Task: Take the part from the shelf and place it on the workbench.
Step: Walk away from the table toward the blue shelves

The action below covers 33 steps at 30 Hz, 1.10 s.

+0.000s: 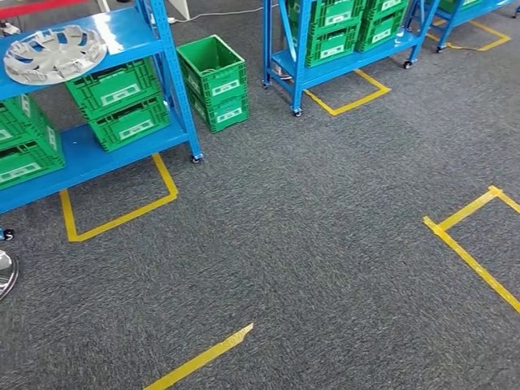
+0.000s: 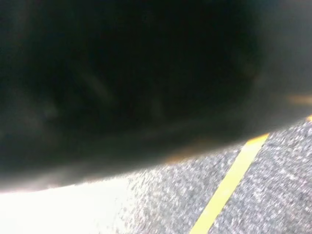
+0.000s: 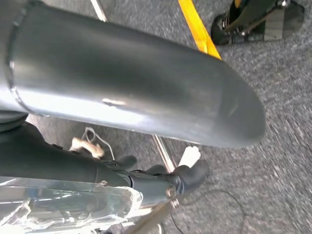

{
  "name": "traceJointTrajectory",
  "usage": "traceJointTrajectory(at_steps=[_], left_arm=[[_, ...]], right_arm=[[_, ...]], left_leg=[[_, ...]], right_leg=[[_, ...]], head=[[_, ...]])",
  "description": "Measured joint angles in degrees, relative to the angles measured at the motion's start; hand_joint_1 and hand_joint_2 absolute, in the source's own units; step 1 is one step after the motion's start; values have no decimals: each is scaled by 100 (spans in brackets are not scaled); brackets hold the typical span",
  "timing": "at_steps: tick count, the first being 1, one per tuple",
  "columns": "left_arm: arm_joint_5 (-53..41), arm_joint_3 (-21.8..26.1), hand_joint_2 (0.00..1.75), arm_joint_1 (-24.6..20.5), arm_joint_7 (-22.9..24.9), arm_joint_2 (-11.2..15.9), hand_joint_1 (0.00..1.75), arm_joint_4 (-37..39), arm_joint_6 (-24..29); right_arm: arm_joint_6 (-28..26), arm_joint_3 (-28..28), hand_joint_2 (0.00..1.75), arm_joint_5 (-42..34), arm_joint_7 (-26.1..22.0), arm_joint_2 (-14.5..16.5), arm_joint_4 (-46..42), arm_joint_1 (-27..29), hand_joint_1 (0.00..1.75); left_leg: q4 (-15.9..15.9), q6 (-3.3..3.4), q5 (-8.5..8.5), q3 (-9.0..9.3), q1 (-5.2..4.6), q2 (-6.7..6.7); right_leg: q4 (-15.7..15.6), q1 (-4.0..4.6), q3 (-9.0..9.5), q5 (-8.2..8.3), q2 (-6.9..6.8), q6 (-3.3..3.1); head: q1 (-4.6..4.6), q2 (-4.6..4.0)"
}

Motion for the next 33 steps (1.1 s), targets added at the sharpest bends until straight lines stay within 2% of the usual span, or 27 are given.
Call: traceJointTrajectory(at_steps=[1,3,5,6,7,8,9,10,12,14,15,16,17,18,19,20,21,22,23,24,25,26,27,28,30,31,33], left_arm=[[0,14,0,1,0,2,0,-1,-6],[0,33,0,-20,0,-5,0,-2,-14],[0,46,0,-35,0,-10,0,-2,-17],[0,54,0,-28,0,-10,0,-2,-18],[0,60,0,-16,0,-9,0,-2,-18],[0,65,0,-5,0,-7,0,-2,-18],[0,67,0,0,0,-6,0,-2,-18],[0,67,0,-8,0,-4,0,-2,-18],[0,67,0,-32,0,-3,0,-2,-16],[0,71,0,-23,1,-3,0,-2,-18],[0,73,0,-6,2,-8,0,-2,-21],[0,76,0,4,5,-12,0,-3,-26],[0,78,0,2,9,-16,0,-8,-33],[0,80,0,-4,11,-26,0,-15,-47],[0,84,0,-13,13,-33,0,-23,-65],[-1,90,0,-17,13,-43,0,-29,-84],[-1,97,0,-14,14,-56,0,-33,-99],[-1,105,0,-7,14,-66,0,-38,-107],[-1,112,0,0,15,-75,0,-45,-110],[0,116,0,5,16,-85,0,-53,-110],[0,121,0,4,17,-91,0,-62,-111],[0,128,0,-3,19,-95,0,-71,-113],[0,138,0,-8,20,-98,0,-80,-115],[0,150,0,-6,20,-100,0,-88,-116],[0,181,0,22,20,-99,0,-101,-118],[0,195,0,38,20,-101,0,-108,-118],[0,211,0,37,21,-105,0,-126,-119]], right_arm=[[1,-2,0,3,-3,1,-3,5,0],[1,-6,0,5,-3,1,-4,23,0],[1,-10,0,7,-2,1,-4,39,0],[0,-13,0,7,-1,0,-4,40,0],[0,-14,0,8,-2,-1,-4,38,0],[0,-14,0,8,-2,-1,-4,36,0],[0,-13,0,8,-3,-1,-4,35,0],[0,-13,0,8,-3,-1,-4,35,0],[0,-13,0,8,-3,-1,-5,28,0],[-1,-10,0,9,-3,-1,-8,3,0],[-2,-7,0,10,-3,-1,-13,-10,0],[-4,-3,0,12,-2,-1,-18,-18,0],[-5,1,0,13,-1,-1,-23,-16,0],[-5,2,0,11,3,-1,-28,-5,0],[-3,3,0,5,14,-1,-31,9,0],[1,4,0,-4,27,-1,-33,28,0],[4,7,0,-13,41,-1,-38,46,0],[7,9,0,-24,55,-1,-46,62,0],[8,11,0,-30,61,-1,-56,74,0],[8,14,0,-34,65,-1,-69,82,0],[11,15,0,-39,67,-1,-81,87,0],[13,19,0,-45,67,-1,-89,90,0],[17,27,0,-54,69,-1,-96,92,0],[21,37,0,-67,78,-1,-101,94,0],[24,63,0,-87,94,-1,-120,100,0],[24,75,0,-95,101,-2,-131,103,0],[23,103,0,-107,102,-1,-151,114,0]], left_leg=[[115,-30,-79,-56,-4,133],[662,-82,-386,-322,-13,486],[1339,-124,-651,-670,10,629],[1482,-137,-643,-744,22,656],[1417,-142,-528,-713,30,680],[1150,-137,-332,-573,34,720],[770,-120,-127,-372,28,820],[415,-90,-3,-185,5,945],[36,-9,60,11,-39,1101],[-1,68,41,14,-60,1015],[-23,100,53,20,-53,954],[-44,134,66,28,-39,894],[-64,169,78,38,-20,831],[-71,192,81,39,-8,766],[-70,211,79,35,-6,690],[-70,220,76,36,-8,608],[-69,221,73,41,-9,524],[-68,217,68,52,-10,435],[-67,208,61,67,-9,349],[-65,194,52,82,-7,265],[-58,171,41,88,-13,187],[-45,142,36,80,-14,110],[-36,107,39,61,-9,44],[-30,67,49,34,1,-19],[-43,-10,76,-3,38,-133],[-15,-42,54,-23,35,-84],[328,-90,-160,-188,15,224]], right_leg=[[-29,-10,20,11,-80,-30],[-59,-11,56,5,-266,-69],[-58,-3,77,-26,-461,-85],[-57,-1,91,-45,-550,-85],[-57,0,106,-66,-630,-80],[-57,0,130,-90,-704,-71],[-57,2,156,-118,-774,-54],[-53,16,183,-157,-840,-24],[-53,44,232,-221,-965,44],[-74,51,310,-246,-1081,103],[-64,43,332,-272,-1054,132],[23,34,316,-346,-937,156],[234,23,225,-479,-770,177],[560,12,62,-652,-577,190],[960,7,-142,-828,-444,195],[1315,6,-342,-940,-384,200],[1521,6,-486,-949,-358,200],[1513,7,-538,-835,-344,196],[1291,4,-488,-621,-320,187],[927,-4,-366,-361,-249,175],[560,-17,-231,-170,-101,160],[275,-31,-117,-61,33,147],[112,-35,-45,-28,139,132],[67,-30,-16,-54,183,111],[41,-16,11,-42,71,51],[22,-21,25,-29,4,16],[-22,-35,53,-12,-167,-37]], head=[[-23,0],[-61,0],[-72,0],[-74,0],[-74,0],[-77,0],[-77,0],[-79,0],[-71,0],[-67,0],[-64,0],[-53,0],[-36,0],[-17,0],[-3,0],[0,0],[1,0],[2,0],[2,0],[4,0],[4,0],[2,0],[2,0],[0,0],[1,0],[-2,0],[-46,0]])
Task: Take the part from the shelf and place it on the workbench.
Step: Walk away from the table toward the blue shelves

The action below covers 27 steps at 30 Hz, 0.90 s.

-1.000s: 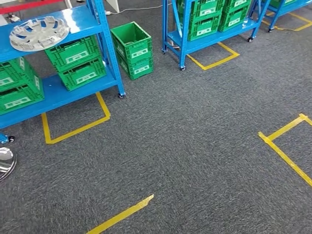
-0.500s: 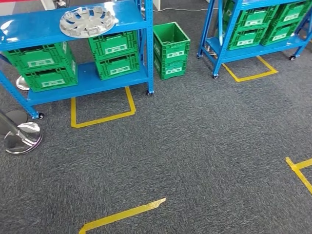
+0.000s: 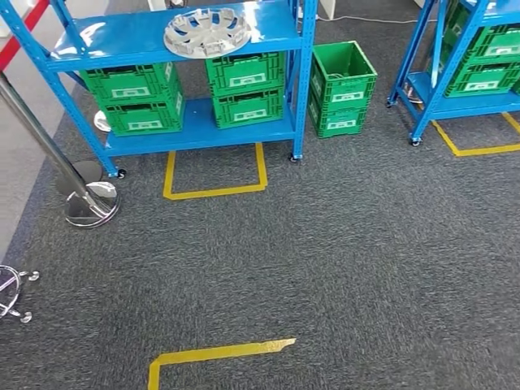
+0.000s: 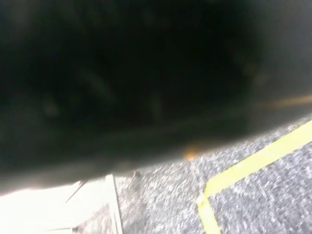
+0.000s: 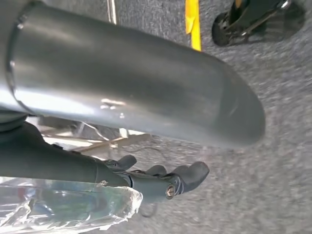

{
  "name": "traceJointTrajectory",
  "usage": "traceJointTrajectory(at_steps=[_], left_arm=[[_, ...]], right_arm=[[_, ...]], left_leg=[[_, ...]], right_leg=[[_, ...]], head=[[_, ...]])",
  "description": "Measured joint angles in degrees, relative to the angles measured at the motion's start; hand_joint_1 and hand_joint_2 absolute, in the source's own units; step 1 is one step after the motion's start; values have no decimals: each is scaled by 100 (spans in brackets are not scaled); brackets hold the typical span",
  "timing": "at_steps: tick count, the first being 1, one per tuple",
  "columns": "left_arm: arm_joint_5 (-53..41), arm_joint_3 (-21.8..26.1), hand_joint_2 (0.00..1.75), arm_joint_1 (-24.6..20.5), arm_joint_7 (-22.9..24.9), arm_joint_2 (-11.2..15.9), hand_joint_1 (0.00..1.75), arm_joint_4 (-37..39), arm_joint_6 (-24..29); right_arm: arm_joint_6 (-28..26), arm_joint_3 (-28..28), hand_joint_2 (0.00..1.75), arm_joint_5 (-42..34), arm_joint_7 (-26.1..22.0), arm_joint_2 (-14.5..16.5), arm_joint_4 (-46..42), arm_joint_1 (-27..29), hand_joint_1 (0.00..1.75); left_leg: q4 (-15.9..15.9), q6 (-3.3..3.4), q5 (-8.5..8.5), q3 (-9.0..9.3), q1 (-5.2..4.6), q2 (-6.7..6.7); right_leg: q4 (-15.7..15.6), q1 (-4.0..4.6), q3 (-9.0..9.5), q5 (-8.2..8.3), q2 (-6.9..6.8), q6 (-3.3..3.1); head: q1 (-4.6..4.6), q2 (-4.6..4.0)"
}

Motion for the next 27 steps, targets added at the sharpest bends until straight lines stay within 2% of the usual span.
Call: traceJointTrajectory(at_steps=[1,2,3,4,5,6,7,8,10,11,12,13,14,16,17,18,19,20,21,23,24,26,27], left_arm=[[0,2,0,-12,0,-9,0,-7,-1],[0,2,0,-26,-1,-15,0,-12,-1],[0,3,0,-33,-1,-20,0,-15,-2],[0,3,0,-30,-1,-22,0,-16,-2],[0,4,0,-20,-1,-24,0,-17,-2],[0,6,0,-8,0,-25,0,-19,-2],[0,8,0,-2,0,-25,0,-23,-2],[0,9,0,-10,1,-25,0,-33,-2],[0,9,0,-38,-1,-29,0,-53,-2],[0,9,0,-40,0,-32,0,-61,-2],[-1,9,0,-30,-1,-35,0,-63,-2],[-1,10,0,-12,0,-37,0,-64,-2],[-1,11,0,-2,1,-37,0,-67,-2],[-2,13,0,-15,1,-42,0,-75,-2],[-2,14,0,-27,1,-43,0,-79,-2],[-2,14,0,-34,1,-47,0,-80,-3],[-2,14,0,-34,1,-50,0,-81,-4],[-2,14,0,-31,1,-50,0,-81,-5],[-2,14,0,-29,1,-50,0,-81,-7],[-2,15,0,-28,1,-50,0,-81,-9],[-2,15,0,-31,1,-51,0,-81,-9],[-2,16,0,-34,1,-46,0,-81,-10],[-2,17,0,-34,1,-41,0,-81,-9]], right_arm=[[1,11,0,-7,1,0,-4,9,0],[1,17,0,-15,3,0,-8,21,0],[1,21,0,-21,10,-1,-11,33,0],[1,22,0,-27,19,-1,-15,41,0],[1,27,0,-31,28,-2,-20,45,0],[1,34,0,-33,36,-2,-23,45,0],[1,43,0,-34,40,-2,-26,43,0],[1,51,0,-34,41,-2,-28,42,0],[1,57,0,-37,42,-2,-35,40,0],[1,61,0,-41,42,-2,-39,37,0],[2,69,0,-46,42,-2,-44,31,0],[3,79,0,-55,41,-2,-54,28,0],[9,88,0,-75,38,-2,-62,29,0],[34,97,0,-125,33,-2,-75,40,0],[48,98,0,-148,32,-2,-76,47,0],[59,98,0,-162,31,-2,-76,54,0],[66,98,0,-172,29,-2,-76,60,0],[69,98,0,-177,26,-2,-76,64,0],[73,97,0,-181,22,-2,-76,64,0],[75,97,0,-185,16,-2,-76,61,0],[77,97,0,-187,11,-2,-78,55,0],[80,100,0,-193,4,-2,-80,50,0],[82,100,0,-198,1,-2,-81,52,0]], left_leg=[[336,-15,-180,-163,-9,211],[712,-25,-354,-350,-7,340],[1029,-27,-466,-506,-4,408],[1190,-20,-477,-579,-2,443],[1154,-7,-390,-548,-2,462],[938,16,-234,-420,-7,490],[559,59,-51,-196,-26,597],[180,108,61,20,-60,753],[-292,200,148,279,-121,969],[-337,223,131,289,-139,965],[-351,248,147,285,-134,890],[-376,271,166,291,-121,833],[-401,300,188,298,-104,779],[-434,349,216,302,-73,672],[-434,364,215,295,-71,621],[-433,373,211,294,-72,571],[-433,376,205,299,-73,529],[-432,373,197,312,-72,495],[-431,362,186,333,-69,463],[-424,317,149,376,-75,416],[-411,287,129,385,-85,397],[-388,251,108,371,-106,381],[-381,270,109,363,-105,377]], right_leg=[[-6,11,9,-4,-93,-16],[-7,22,12,-14,-191,-29],[-6,34,9,-25,-291,-40],[-6,44,5,-40,-387,-48],[-5,53,5,-56,-471,-51],[-6,62,13,-73,-548,-51],[-7,71,36,-93,-620,-45],[-3,90,64,-119,-690,-26],[-3,118,118,-166,-829,29],[-10,127,158,-179,-892,58],[-24,126,198,-185,-945,85],[-13,122,218,-211,-893,114],[72,111,197,-278,-755,144],[611,79,-80,-564,-370,196],[1006,68,-292,-731,-252,212],[1374,64,-506,-850,-203,225],[1599,64,-664,-874,-184,234],[1615,63,-727,-779,-179,240],[1406,60,-680,-572,-178,241],[648,54,-393,-104,-166,229],[330,51,-249,24,-155,207],[84,54,-138,60,-136,158],[64,51,-127,66,-134,141]], head=[[-22,0],[-40,0],[-39,0],[-41,0],[-41,0],[-44,0],[-44,0],[-43,0],[-30,0],[-26,0],[-23,0],[-20,0],[-10,0],[16,0],[25,0],[27,0],[28,0],[30,0],[28,0],[33,0],[32,0],[29,0],[26,0]])
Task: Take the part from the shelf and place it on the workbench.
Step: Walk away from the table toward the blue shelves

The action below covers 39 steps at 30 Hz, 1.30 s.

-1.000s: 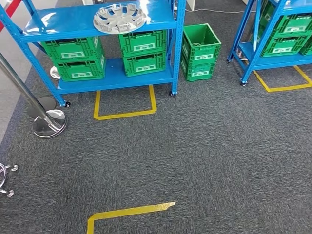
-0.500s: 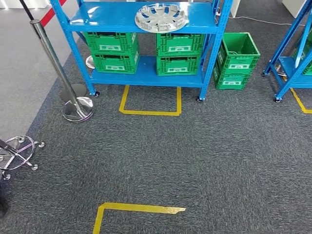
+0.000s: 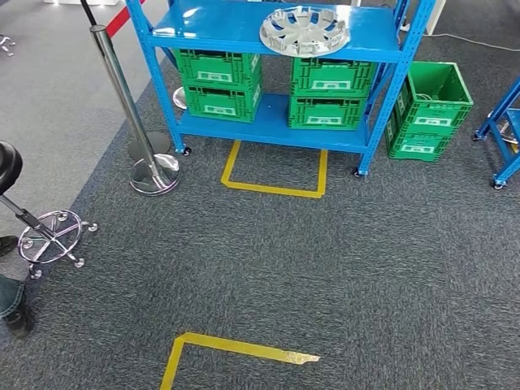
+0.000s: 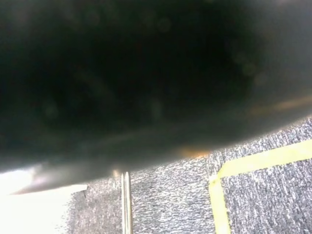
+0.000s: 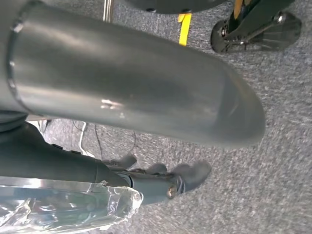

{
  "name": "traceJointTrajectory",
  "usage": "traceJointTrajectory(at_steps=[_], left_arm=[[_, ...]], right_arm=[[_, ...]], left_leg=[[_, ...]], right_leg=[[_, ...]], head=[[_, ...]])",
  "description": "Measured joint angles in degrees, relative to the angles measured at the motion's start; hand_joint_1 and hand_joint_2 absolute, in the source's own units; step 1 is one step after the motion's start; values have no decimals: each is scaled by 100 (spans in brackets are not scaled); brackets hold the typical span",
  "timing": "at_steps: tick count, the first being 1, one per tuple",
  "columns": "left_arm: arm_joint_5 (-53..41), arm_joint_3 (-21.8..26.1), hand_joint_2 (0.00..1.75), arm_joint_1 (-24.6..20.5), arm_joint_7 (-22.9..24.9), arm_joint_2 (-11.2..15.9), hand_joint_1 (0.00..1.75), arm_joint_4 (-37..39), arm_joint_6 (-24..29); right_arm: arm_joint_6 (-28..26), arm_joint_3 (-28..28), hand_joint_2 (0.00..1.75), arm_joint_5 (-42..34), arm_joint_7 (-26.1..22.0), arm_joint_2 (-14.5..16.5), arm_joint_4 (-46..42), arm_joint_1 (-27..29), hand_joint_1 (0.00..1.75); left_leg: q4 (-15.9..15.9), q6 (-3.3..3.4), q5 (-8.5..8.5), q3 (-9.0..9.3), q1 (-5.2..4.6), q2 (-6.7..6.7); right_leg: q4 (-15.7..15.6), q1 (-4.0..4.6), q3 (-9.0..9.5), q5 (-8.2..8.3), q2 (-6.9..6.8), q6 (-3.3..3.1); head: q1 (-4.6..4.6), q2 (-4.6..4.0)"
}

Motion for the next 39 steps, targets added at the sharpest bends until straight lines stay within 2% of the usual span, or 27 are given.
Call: traceJointTrajectory(at_steps=[3,6,8,13,27,29,31,33,36,37,38,39], left_arm=[[0,5,0,0,0,14,0,0,12],[1,7,0,-5,0,15,0,2,28],[1,7,0,-5,0,17,0,2,35],[1,7,0,-5,0,19,0,2,36],[0,6,0,-14,-319,36,0,15,7],[0,7,0,-14,-297,45,0,15,25],[0,6,0,-15,-255,50,0,15,40],[0,5,0,-16,-224,37,0,15,47],[0,6,0,-4,-167,20,0,15,56],[0,7,0,5,-138,18,0,15,62],[1,7,0,15,-109,16,0,15,67],[1,7,0,25,-87,13,0,15,70]], right_arm=[[7,-10,0,-31,-5,0,1,7,0],[21,-14,0,-62,-20,0,1,-10,0],[30,-19,0,-77,-27,0,1,-15,0],[60,-22,0,-90,-38,0,1,-18,0],[198,-24,0,-370,55,0,-1,-10,0],[197,-13,0,-403,80,3,-4,-4,0],[192,2,0,-426,96,9,-18,1,0],[186,21,0,-434,101,13,-38,3,0],[179,41,0,-443,108,12,-48,10,0],[177,42,0,-446,116,10,-48,22,0],[175,42,0,-447,127,8,-48,36,0],[173,42,0,-449,136,7,-48,48,0]], left_leg=[[-7,82,9,3,4,1],[-23,81,10,13,18,1],[-29,57,13,16,31,1],[-41,-100,10,15,63,1],[-37,-104,6,17,19,1],[-24,-53,-3,13,1,3],[-160,46,56,74,4,7],[-411,106,156,197,50,13],[-520,115,140,274,89,19],[-518,101,108,299,97,19],[-514,78,71,336,111,16],[-501,41,31,383,133,12]], right_leg=[[-5,10,-6,7,2,-8],[-4,32,1,-8,2,-37],[-1,48,4,-15,1,-56],[5,74,6,-23,-2,-79],[0,28,8,-18,-4,-73],[-44,0,20,7,-10,-24],[-128,-9,59,40,-13,47],[53,18,-29,-82,-10,75],[1068,-13,-571,-500,-11,135],[1304,-38,-710,-536,-13,170],[1340,-67,-751,-465,-17,209],[1164,-97,-682,-300,-20,250]], head=[[-1,0],[0,0],[0,0],[3,0],[5,0],[1,0],[-13,0],[0,-1],[30,-2],[30,-2],[28,-2],[28,-2]])
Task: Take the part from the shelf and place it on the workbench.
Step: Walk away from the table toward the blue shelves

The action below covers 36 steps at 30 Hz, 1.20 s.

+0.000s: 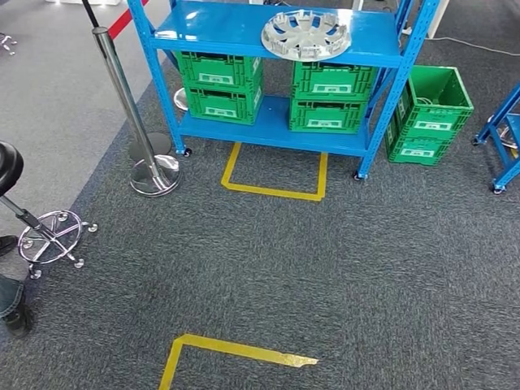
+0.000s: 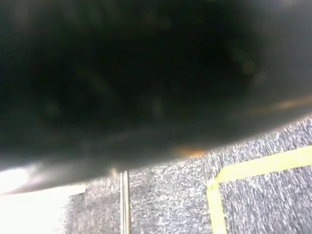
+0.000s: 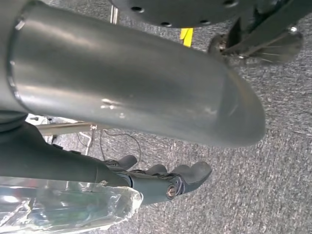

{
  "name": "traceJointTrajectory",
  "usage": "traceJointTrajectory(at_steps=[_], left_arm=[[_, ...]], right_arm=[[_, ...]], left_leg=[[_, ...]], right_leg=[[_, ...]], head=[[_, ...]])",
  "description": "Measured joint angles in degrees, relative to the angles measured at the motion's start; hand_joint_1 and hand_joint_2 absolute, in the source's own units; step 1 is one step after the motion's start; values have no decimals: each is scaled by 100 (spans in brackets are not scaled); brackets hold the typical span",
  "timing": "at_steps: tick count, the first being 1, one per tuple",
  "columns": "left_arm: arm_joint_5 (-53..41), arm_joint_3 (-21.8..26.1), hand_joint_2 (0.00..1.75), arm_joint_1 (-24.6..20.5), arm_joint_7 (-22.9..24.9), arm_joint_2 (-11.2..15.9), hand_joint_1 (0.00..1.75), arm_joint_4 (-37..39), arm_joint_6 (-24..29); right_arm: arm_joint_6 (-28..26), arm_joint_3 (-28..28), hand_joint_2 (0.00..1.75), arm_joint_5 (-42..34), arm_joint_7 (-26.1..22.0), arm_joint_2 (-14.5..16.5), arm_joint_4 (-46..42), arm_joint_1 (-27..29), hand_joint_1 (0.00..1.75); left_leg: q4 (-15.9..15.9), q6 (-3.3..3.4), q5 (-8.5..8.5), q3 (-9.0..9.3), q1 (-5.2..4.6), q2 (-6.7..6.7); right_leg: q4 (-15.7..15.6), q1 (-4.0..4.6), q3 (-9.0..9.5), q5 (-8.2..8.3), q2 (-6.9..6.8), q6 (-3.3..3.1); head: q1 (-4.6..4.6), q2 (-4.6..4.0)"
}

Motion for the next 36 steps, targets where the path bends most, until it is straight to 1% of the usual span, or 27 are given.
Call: traceJointTrajectory(at_steps=[2,3,5,6,8,10,11,13,14,15,17,18,19,20,22,23,24,25,26,28,29,30,31,32,33,35,36], left_arm=[[0,0,0,13,30,-6,0,-1,1],[-1,0,0,11,40,0,0,-1,1],[-1,0,0,1,57,15,0,-2,3],[-1,0,0,-3,62,16,0,-2,3],[-1,0,0,-11,67,10,0,-2,3],[-1,-2,0,-32,70,5,0,-2,2],[-1,-3,0,-40,70,4,0,-2,1],[-1,-4,0,-22,71,4,0,-2,-4],[-1,-4,0,-3,72,4,0,-2,-9],[-1,-4,0,15,72,4,0,-2,-13],[-1,-4,0,38,72,10,0,-2,-19],[-1,-4,0,43,72,17,0,-2,-19],[-1,-4,0,45,71,28,0,-1,-19],[-1,-4,0,40,71,39,0,-1,-17],[-1,-5,0,24,67,51,0,0,-8],[-1,-5,0,24,65,52,0,0,-2],[-1,-5,0,31,63,52,0,0,5],[-1,-5,0,37,62,51,0,0,9],[-1,-4,0,44,61,49,0,0,13],[-1,-5,0,45,61,43,0,0,18],[-1,-6,0,47,61,40,0,0,21],[0,-6,0,51,61,40,0,0,27],[-1,-5,0,54,61,41,0,0,35],[-1,-5,0,57,61,42,0,1,44],[-1,-4,0,54,62,42,0,4,54],[0,-4,0,41,63,40,0,10,68],[0,-5,0,26,65,39,0,14,73]], right_arm=[[-3,2,0,-2,12,0,2,11,0],[-6,5,0,-3,14,2,2,8,0],[-14,10,0,-7,19,5,0,7,0],[-19,12,0,-7,22,6,-2,10,0],[-26,15,0,-7,30,6,-6,23,0],[-34,16,0,-3,27,6,-11,25,0],[-37,16,0,-1,25,6,-13,26,0],[-37,15,0,3,23,6,-13,31,0],[-37,13,0,4,23,6,-13,37,0],[-37,11,0,5,23,6,-13,41,0],[-37,8,0,6,22,7,-13,44,0],[-36,8,0,7,21,9,-11,39,0],[-36,8,0,9,18,11,-10,34,0],[-33,8,0,11,17,14,-8,30,0],[-29,10,0,16,13,18,-8,20,0],[-28,12,0,17,11,19,-8,11,0],[-29,13,0,18,8,17,-8,-3,0],[-29,14,0,19,6,16,-9,-18,0],[-30,15,0,18,4,15,-9,-26,0],[-29,17,0,17,8,15,-8,-18,0],[-29,17,0,16,10,15,-7,-5,0],[-29,16,0,16,12,14,-7,8,0],[-29,14,0,14,13,14,-7,21,0],[-29,13,0,10,14,13,-6,35,0],[-29,11,0,5,14,12,-4,48,0],[-29,12,0,-9,16,11,-3,55,0],[-30,13,0,-16,17,10,-6,48,0]], left_leg=[[80,-119,-117,82,48,-12],[154,-180,-195,93,60,-17],[263,-266,-308,95,57,-26],[287,-280,-343,102,64,-32],[360,-305,-403,115,88,-20],[849,-326,-565,-140,95,32],[1277,-326,-671,-412,90,56],[2064,-307,-768,-1020,77,66],[2218,-278,-653,-1233,64,66],[2151,-237,-414,-1343,44,66],[1568,-113,230,-1310,-25,67],[1295,-48,433,-1238,-67,76],[1089,13,512,-1160,-106,87],[958,62,470,-1084,-133,98],[723,101,309,-923,-138,108],[602,97,258,-826,-124,102],[507,90,222,-725,-111,96],[434,88,187,-622,-99,85],[394,88,130,-527,-99,80],[368,93,-26,-332,-106,60],[366,91,-119,-214,-110,48],[366,85,-215,-83,-114,37],[367,76,-311,53,-116,31],[366,63,-412,182,-118,29],[380,46,-517,303,-120,29],[389,-18,-685,461,-120,26],[396,-59,-720,515,-117,24]], right_leg=[[-699,-62,339,362,13,109],[-970,-78,496,416,32,107],[-1137,-68,632,308,63,1],[-1121,-59,653,262,63,-99],[-1098,-41,709,191,51,-215],[-1110,-29,815,111,28,-289],[-1115,-18,870,58,14,-312],[-1120,7,995,-62,0,-338],[-1123,18,1065,-132,4,-346],[-1130,28,1152,-208,9,-351],[-1176,36,1360,-364,11,-350],[-1221,45,1472,-430,11,-333],[-1286,48,1565,-474,6,-309],[-1357,52,1665,-486,-6,-278],[-1366,61,1736,-382,-31,-188],[-1220,64,1682,-287,-37,-154],[-952,64,1515,-194,-33,-135],[-611,66,1287,-159,-27,-137],[-260,70,1022,-217,-20,-153],[189,84,511,-612,-15,-161],[234,89,325,-813,-15,-147],[152,91,201,-902,-15,-127],[-33,91,136,-823,-16,-110],[-303,92,101,-524,-18,-106],[-552,99,85,-112,-25,-129],[-831,129,117,470,-29,-237],[-848,149,163,547,-27,-304]], head=[[10,0],[34,0],[39,1],[29,2],[-16,2],[-44,2],[-57,2],[-62,2],[-65,2],[-64,2],[-64,2],[-56,2],[-56,1],[-57,1],[-67,1],[-59,1],[-49,1],[-41,1],[-32,1],[-26,2],[-25,2],[-22,2],[-21,2],[-19,2],[-19,2],[-16,2],[-13,2]])
